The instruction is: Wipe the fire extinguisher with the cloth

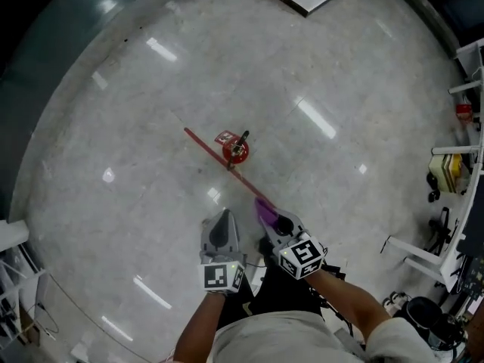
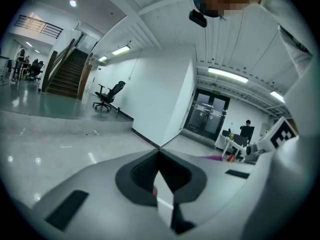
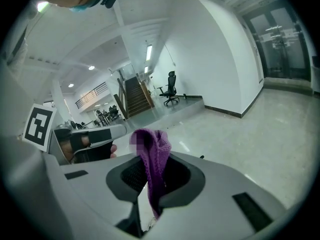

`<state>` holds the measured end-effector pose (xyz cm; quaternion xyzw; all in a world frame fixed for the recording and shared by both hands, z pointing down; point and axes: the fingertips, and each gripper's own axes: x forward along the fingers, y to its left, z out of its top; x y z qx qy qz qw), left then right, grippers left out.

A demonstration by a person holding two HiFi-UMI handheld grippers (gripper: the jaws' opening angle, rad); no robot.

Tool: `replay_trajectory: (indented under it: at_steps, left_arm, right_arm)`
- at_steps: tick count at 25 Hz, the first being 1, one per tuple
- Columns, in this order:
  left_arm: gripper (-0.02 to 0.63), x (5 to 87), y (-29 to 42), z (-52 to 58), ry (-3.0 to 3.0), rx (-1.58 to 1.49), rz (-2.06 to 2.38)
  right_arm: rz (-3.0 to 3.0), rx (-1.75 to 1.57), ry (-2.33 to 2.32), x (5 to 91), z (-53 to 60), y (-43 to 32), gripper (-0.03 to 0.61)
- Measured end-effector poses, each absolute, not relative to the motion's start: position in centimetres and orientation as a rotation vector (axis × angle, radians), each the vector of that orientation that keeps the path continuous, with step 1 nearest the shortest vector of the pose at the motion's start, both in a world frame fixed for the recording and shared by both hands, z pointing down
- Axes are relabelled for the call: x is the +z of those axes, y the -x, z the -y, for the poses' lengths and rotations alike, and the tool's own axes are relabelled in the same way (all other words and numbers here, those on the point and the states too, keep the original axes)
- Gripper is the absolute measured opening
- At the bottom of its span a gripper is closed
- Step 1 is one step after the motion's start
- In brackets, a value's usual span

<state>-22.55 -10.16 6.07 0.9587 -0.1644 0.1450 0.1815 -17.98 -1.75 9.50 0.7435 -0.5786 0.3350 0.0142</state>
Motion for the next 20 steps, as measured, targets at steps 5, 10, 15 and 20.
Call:
replay_trajectory:
  at_steps: [5, 10, 15, 20]
  left_arm:
    - [0.006, 0.8, 23.9, 10.5, -2.733, 0.342, 0.502]
    - [0.005, -2.2, 25.3, 7.4, -2.749, 0.298, 0.480]
    - [0.006, -4.7, 24.9, 5.7, -2.764, 0.249, 0.439]
    - [0.005, -7.2, 24.9, 4.6, -2.789, 0.175, 0.406]
  right_arm:
    - [1.822, 0.950, -2.372, 3.7, 1.8, 18.6, 0.057]
    - [1.806, 0.867, -2.451, 0.6, -1.2, 19.3, 0.057]
    - [1.822, 0.739, -2.500, -2.4, -2.3, 18.9, 0.057]
    - [1.801, 0.527, -2.543, -6.4, -2.9, 18.5, 0.057]
